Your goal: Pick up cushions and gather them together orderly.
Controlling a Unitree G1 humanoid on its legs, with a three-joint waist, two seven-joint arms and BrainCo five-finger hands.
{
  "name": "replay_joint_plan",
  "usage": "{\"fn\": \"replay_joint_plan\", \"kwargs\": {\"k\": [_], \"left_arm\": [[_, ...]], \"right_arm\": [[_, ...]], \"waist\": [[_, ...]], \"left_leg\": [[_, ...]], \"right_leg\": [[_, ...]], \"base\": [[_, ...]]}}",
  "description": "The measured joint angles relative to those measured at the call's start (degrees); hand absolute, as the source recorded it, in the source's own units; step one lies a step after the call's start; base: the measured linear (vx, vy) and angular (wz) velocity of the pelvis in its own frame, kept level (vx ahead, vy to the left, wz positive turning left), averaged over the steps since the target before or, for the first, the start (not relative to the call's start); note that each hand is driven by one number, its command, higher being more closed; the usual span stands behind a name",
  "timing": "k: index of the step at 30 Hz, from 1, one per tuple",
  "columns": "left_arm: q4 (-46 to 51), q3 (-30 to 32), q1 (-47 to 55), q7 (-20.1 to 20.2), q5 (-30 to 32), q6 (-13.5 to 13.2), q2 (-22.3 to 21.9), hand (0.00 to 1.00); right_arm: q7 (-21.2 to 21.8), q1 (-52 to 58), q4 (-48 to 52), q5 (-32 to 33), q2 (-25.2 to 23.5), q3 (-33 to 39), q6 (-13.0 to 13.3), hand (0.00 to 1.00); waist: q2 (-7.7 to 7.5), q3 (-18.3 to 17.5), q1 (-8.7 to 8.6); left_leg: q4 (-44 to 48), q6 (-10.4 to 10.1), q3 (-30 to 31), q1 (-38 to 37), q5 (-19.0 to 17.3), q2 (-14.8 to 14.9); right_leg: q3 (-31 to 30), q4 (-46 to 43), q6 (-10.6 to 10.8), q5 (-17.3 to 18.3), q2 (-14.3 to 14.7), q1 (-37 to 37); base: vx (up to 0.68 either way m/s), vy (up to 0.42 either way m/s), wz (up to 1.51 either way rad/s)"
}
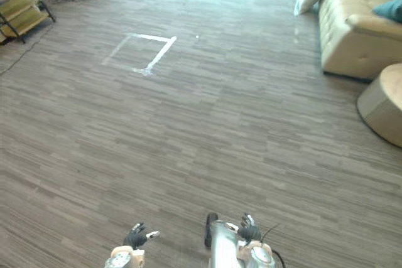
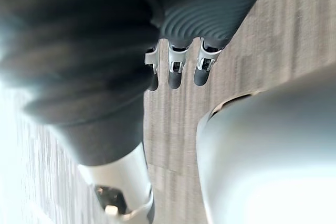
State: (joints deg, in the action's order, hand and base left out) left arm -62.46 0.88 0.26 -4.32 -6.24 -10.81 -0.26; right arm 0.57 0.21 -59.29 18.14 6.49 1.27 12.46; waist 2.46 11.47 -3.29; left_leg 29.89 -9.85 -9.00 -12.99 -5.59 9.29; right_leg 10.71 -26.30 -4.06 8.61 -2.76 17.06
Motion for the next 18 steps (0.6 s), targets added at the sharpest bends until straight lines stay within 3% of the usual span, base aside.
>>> {"fn": "replay_joint_plan", "kwargs": {"k": [1,2,4,5,6,8,10,11,12,13,14,15,17,18], "left_arm": [[0.1,1.1,0.0,0.0,-0.1,0.0,-0.7,0.0],[1.1,2.5,0.1,0.1,-0.4,-0.1,-1.1,0.0],[3.2,4.1,0.8,0.0,-0.5,-0.2,-0.9,0.0],[3.7,4.3,0.7,0.0,-0.5,-0.1,-0.8,0.0],[4.7,4.2,0.7,-0.1,-0.5,-0.3,-0.8,0.0],[5.3,4.2,0.5,-0.1,-0.5,-0.9,-0.8,0.0],[5.6,3.6,0.5,-0.3,-0.5,-1.3,-0.6,0.0],[5.6,2.0,0.5,-0.4,-0.5,-1.5,-0.5,0.0],[5.8,1.3,0.4,-0.4,-0.5,-1.6,-0.5,0.0],[5.9,0.2,0.4,-0.4,-0.5,-1.8,-0.2,0.0],[5.9,-0.4,0.5,-0.4,-0.5,-1.9,0.6,0.0],[5.6,-0.7,0.5,-0.5,-0.5,-1.8,0.8,0.0],[4.9,-0.3,0.3,-0.4,-0.5,-1.8,2.2,0.0],[4.6,-0.4,0.2,-0.5,-0.5,-1.7,2.9,0.0]], "right_arm": [[-0.1,0.3,-0.1,0.1,0.2,0.0,-0.2,0.0],[-0.3,0.5,-0.2,0.2,0.2,0.0,-0.3,0.0],[-0.6,0.6,-0.1,0.4,-0.7,-0.1,-0.5,0.0],[-0.6,0.6,0.0,0.4,-1.0,0.1,-0.5,0.0],[-0.6,0.7,-0.3,0.4,-1.1,0.4,-0.8,0.0],[-0.8,1.2,-0.4,0.5,-1.0,0.8,-1.1,0.0],[-1.0,1.3,-0.3,0.5,-1.2,0.8,-1.3,0.0],[-1.3,1.3,-0.3,0.4,-1.3,0.8,-1.3,0.0],[-1.4,1.1,-0.3,0.3,-1.3,0.7,-1.3,0.0],[-1.6,1.0,-0.4,0.3,-1.4,0.7,-1.3,0.0],[-1.7,1.7,-0.5,0.2,-1.7,0.7,-1.4,0.0],[-1.7,2.2,-0.5,-0.1,-2.2,0.5,-1.4,0.0],[-1.5,2.6,-0.4,-0.2,-3.8,0.8,-1.4,0.0],[-1.5,2.7,-0.3,-0.1,-4.2,0.8,-1.4,0.0]], "waist": [[0.6,0.3,0.09],[0.98,0.5,0.44],[-0.12,1.1,0.99],[-0.56,1.1,1.03],[-0.8,1.1,1.73],[-0.49,1.2,2.71],[-0.48,1.2,2.91],[-0.13,0.9,3.45],[0.33,0.7,3.73],[0.52,0.3,3.97],[-0.82,-0.7,4.46],[-1.87,-2.2,4.81],[-5.4,-2.4,4.68],[-6.82,-1.9,4.52]], "left_leg": [[9.6,-3.7,1.8,3.4,2.2,1.9],[20.4,-4.1,0.9,6.8,1.7,3.6],[28.3,-2.8,-2.3,11.7,-1.1,4.2],[28.5,-0.9,-4.4,14.9,-2.8,4.2],[25.3,2.3,-7.6,19.1,-5.6,4.0],[14.6,3.9,-9.4,23.1,-6.9,3.0],[-1.3,4.4,-7.5,25.3,-5.8,-0.1],[-14.6,2.8,-2.8,26.9,-1.9,-2.3],[-17.7,2.1,-0.7,28.3,-0.1,-2.8],[-19.0,3.2,0.5,30.5,2.8,-3.0],[-17.5,4.2,0.0,30.3,7.3,-3.9],[-17.4,7.4,-1.5,29.4,9.8,-5.4],[-17.8,8.4,-4.2,25.5,6.1,-8.5],[-17.7,9.3,-5.0,22.0,3.5,-10.0]], "right_leg": [[-0.2,1.6,-1.0,0.6,1.8,-3.0],[-1.1,3.5,-2.2,1.4,3.7,-7.3],[-3.5,6.9,-3.7,3.1,4.9,-13.8],[-4.7,9.3,-3.7,3.2,5.2,-16.7],[-6.5,12.8,-2.9,2.7,5.2,-20.3],[-8.1,16.9,-1.9,2.8,5.1,-24.6],[-9.6,20.0,-0.5,3.9,4.6,-28.8],[-11.2,22.4,0.5,5.2,4.5,-31.6],[-12.1,23.0,1.2,6.3,4.8,-32.6],[-13.1,22.9,2.3,8.2,4.4,-33.9],[-14.5,22.3,3.1,9.6,2.7,-34.6],[-15.6,16.3,5.3,11.1,0.6,-32.7],[-16.1,-4.7,9.4,10.4,-2.6,-24.4],[-16.0,-19.0,13.5,4.0,-4.0,-18.8]], "base": [[0.58,-0.182,-0.34],[0.54,-0.121,-0.61],[0.49,-0.093,-0.7],[0.45,-0.068,-0.61],[0.54,-0.056,-0.65],[0.45,0.008,-0.64],[0.49,0.094,-0.46],[0.54,0.174,-0.49],[0.44,0.187,-0.58],[0.6,0.298,-0.61],[0.84,0.368,-0.71],[0.86,0.364,-0.7],[0.78,0.303,-0.45],[0.68,0.253,-0.12]]}}
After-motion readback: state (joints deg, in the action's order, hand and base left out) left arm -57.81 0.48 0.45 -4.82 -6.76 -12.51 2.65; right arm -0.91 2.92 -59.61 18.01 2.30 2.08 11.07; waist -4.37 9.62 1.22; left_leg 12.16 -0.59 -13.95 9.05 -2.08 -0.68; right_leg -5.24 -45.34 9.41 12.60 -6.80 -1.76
